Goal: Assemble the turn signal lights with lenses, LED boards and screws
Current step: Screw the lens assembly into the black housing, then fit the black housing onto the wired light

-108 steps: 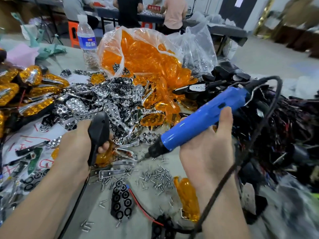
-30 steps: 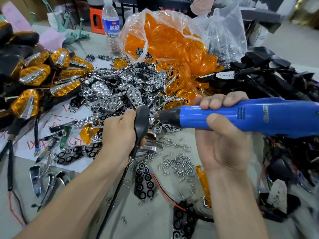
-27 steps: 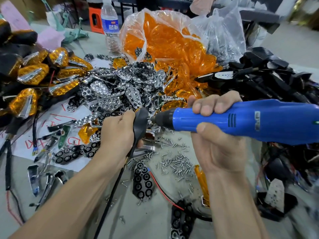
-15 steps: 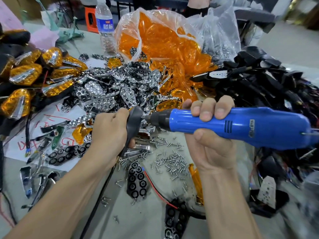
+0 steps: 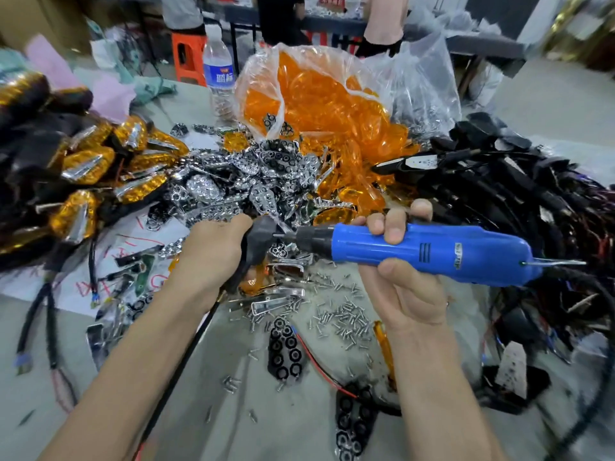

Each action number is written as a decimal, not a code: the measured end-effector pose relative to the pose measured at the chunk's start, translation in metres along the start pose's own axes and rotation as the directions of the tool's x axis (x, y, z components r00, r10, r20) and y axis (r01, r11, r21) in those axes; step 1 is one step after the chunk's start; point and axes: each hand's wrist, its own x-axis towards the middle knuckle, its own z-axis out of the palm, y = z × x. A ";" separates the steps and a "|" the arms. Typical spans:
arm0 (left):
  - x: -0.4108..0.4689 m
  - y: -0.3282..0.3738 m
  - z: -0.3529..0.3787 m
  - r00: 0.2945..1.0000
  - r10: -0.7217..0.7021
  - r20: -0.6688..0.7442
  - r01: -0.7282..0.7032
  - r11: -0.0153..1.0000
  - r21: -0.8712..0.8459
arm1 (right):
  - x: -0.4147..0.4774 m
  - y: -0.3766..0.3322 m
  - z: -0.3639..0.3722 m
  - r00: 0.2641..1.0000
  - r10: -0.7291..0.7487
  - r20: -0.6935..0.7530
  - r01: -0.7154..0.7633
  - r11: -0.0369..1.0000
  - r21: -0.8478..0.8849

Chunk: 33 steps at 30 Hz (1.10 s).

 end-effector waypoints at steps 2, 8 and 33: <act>0.012 0.001 -0.021 0.988 -0.012 -0.156 0.008 1.000 -0.028 | 0.002 -0.010 -0.003 0.999 0.006 0.035 -0.009 0.998 0.062; 0.041 0.019 -0.071 0.984 0.093 -0.153 -0.099 0.995 -0.032 | 0.025 -0.038 0.014 0.856 0.201 -0.476 -0.241 0.970 -0.022; 0.043 0.010 -0.017 0.774 0.613 0.160 -0.552 0.529 0.644 | 0.033 -0.036 -0.038 0.574 -0.071 -0.816 -0.584 -0.734 -0.347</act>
